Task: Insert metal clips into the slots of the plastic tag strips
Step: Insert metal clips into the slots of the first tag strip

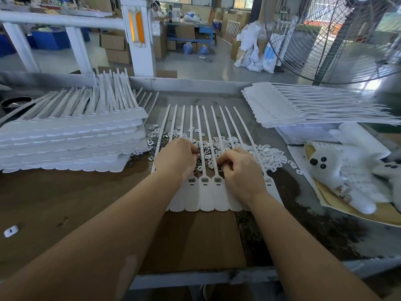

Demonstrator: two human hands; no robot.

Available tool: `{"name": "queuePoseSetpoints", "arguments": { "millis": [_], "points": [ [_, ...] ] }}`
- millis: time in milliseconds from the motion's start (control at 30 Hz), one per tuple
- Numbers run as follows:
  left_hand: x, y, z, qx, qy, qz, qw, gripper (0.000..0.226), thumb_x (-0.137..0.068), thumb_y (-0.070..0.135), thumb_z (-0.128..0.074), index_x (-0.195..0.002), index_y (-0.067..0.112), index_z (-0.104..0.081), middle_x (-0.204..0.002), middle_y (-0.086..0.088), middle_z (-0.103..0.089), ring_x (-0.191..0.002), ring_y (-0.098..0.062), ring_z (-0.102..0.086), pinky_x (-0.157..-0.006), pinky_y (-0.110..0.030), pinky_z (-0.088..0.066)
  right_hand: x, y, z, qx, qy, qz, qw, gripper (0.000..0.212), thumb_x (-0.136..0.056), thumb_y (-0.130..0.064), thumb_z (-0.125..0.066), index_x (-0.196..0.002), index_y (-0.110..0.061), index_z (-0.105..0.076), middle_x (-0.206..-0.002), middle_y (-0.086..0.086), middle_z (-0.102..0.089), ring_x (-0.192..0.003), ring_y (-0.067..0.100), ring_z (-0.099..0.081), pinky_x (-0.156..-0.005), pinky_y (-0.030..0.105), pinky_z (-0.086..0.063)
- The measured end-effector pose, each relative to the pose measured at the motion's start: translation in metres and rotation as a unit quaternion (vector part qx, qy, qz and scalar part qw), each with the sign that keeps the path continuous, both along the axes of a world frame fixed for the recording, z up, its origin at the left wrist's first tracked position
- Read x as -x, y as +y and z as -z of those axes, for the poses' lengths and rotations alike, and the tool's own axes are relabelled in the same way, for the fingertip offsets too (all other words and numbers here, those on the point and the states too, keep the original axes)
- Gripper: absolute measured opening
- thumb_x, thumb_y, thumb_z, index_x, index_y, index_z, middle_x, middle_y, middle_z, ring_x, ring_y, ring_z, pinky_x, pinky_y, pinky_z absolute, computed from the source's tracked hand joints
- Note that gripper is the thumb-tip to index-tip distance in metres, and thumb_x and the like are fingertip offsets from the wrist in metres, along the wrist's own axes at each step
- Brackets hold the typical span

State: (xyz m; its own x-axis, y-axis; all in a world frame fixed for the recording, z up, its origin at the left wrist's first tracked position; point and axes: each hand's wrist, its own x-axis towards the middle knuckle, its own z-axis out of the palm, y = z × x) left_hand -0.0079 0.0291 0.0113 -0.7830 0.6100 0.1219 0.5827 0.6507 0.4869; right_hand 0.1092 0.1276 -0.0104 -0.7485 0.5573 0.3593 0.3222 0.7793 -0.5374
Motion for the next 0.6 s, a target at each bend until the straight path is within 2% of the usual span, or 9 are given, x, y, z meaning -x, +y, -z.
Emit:
{"name": "queuePoseSetpoints", "arguments": {
  "millis": [167, 300, 467, 600],
  "points": [
    [-0.001, -0.002, 0.000, -0.042, -0.026, -0.016, 0.999, 0.017, -0.094, 0.022, -0.055, -0.098, 0.026, -0.071, -0.096, 0.006, -0.067, -0.078, -0.014, -0.056, -0.061, -0.024, -0.042, 0.000, 0.001, 0.001, -0.005, 0.003, 0.000, 1.000, 0.019, -0.086, -0.006, -0.051, -0.087, -0.016, -0.067, -0.085, -0.008, -0.051, -0.090, 0.013, -0.049, -0.082, 0.026, -0.037],
    [0.000, -0.004, 0.001, -0.106, -0.054, -0.017, 0.993, 0.017, -0.094, 0.022, -0.054, -0.100, 0.020, -0.071, -0.079, 0.007, -0.060, -0.068, -0.009, -0.054, -0.062, -0.024, -0.044, 0.001, 0.002, 0.001, 0.000, 0.009, -0.004, 1.000, 0.019, -0.085, -0.006, -0.051, -0.086, -0.016, -0.067, -0.084, -0.008, -0.051, -0.089, 0.014, -0.050, -0.082, 0.027, -0.038],
    [-0.011, -0.002, 0.002, -0.116, -0.100, 0.058, 0.987, 0.017, -0.092, 0.024, -0.059, -0.101, 0.015, -0.070, -0.085, 0.002, -0.065, -0.078, -0.012, -0.059, -0.065, -0.023, -0.044, -0.002, 0.001, 0.000, 0.050, 0.049, -0.012, 0.997, 0.016, -0.084, -0.006, -0.056, -0.089, -0.017, -0.067, -0.089, -0.005, -0.061, -0.090, 0.015, -0.056, -0.082, 0.033, -0.047],
    [-0.020, 0.001, -0.001, -0.124, -0.141, 0.092, 0.978, 0.010, -0.089, 0.023, -0.063, -0.089, 0.017, -0.071, -0.074, 0.006, -0.064, -0.065, -0.003, -0.058, -0.055, -0.017, -0.043, -0.004, 0.002, -0.002, 0.088, 0.082, -0.013, 0.993, 0.017, -0.084, -0.002, -0.056, -0.089, -0.015, -0.067, -0.085, -0.003, -0.064, -0.083, 0.017, -0.060, -0.079, 0.039, -0.051]
  ]
}}
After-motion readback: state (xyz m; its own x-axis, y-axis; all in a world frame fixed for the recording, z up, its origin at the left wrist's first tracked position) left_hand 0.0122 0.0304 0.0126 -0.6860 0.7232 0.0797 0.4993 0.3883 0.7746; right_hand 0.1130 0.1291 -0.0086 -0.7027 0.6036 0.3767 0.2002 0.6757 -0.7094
